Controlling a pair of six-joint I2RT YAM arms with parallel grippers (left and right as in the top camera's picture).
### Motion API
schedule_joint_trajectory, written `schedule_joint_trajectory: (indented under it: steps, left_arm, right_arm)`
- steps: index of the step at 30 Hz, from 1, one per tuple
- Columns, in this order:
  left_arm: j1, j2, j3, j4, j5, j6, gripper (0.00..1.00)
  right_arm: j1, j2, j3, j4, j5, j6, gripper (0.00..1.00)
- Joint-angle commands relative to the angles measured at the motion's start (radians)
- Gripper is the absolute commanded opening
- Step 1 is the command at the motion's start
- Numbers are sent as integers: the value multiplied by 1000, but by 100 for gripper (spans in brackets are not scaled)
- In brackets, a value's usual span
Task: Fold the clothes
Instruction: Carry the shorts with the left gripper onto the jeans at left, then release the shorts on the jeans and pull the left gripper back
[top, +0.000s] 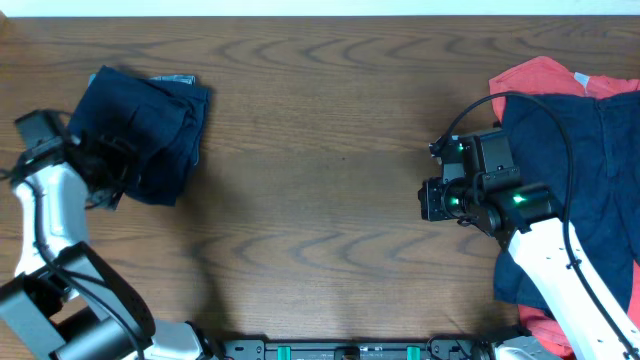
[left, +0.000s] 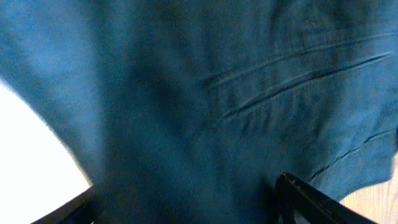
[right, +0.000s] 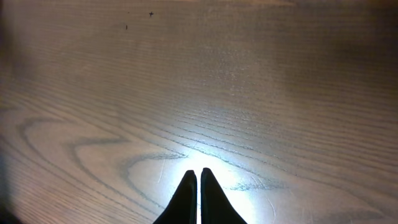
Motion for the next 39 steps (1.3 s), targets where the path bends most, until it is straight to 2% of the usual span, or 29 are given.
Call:
schedule_joint_trajectory:
  steps: [1,8,10,11,13,14,15,20,28,29,32,33,38,39]
  left_arm:
    - [51,-61,16,-60,88,56,80]
    - [88,-111,17,-100,112,74,82]
    - [82,-110,16,-60,111,74,76]
    - [77,-108,16,-24,111,74,68]
    - [59,-98,16,79,98,80,39]
    - [48,-93,15,127,91,97,19]
    - [34,-84,14,188,80,134,6]
    - [-45,-6,14,397,12,278,6]
    - [-103,232,14,559,12,343,6]
    - [-103,266,14,584,12,343,8]
    - [-102,347,15,649,13,343,25]
    - [-102,364,15,659,13,343,27]
    - [-102,342,24,625,60,376,29]
    - [-102,322,31,601,74,391,33]
  right_arm:
    - [-2,-8,11,0,3,11,4]
    - [-2,-8,11,0,15,11,5]
    - [-2,-8,11,0,15,11,5]
    - [-2,-8,11,0,15,11,5]
    - [-2,-8,11,0,18,11,5]
    - [-2,-8,11,0,18,11,5]
    - [-2,-8,11,1,19,11,6]
    - [-2,-8,11,5,50,16,4]
    - [-2,-8,11,9,68,49,4]
    - [-2,-8,11,10,68,49,4]
    - [-2,-8,11,9,67,49,4]
    - [-2,-8,11,8,67,49,4]
    - [-2,-8,11,7,67,49,3]
    - [-2,-8,11,8,67,49,2]
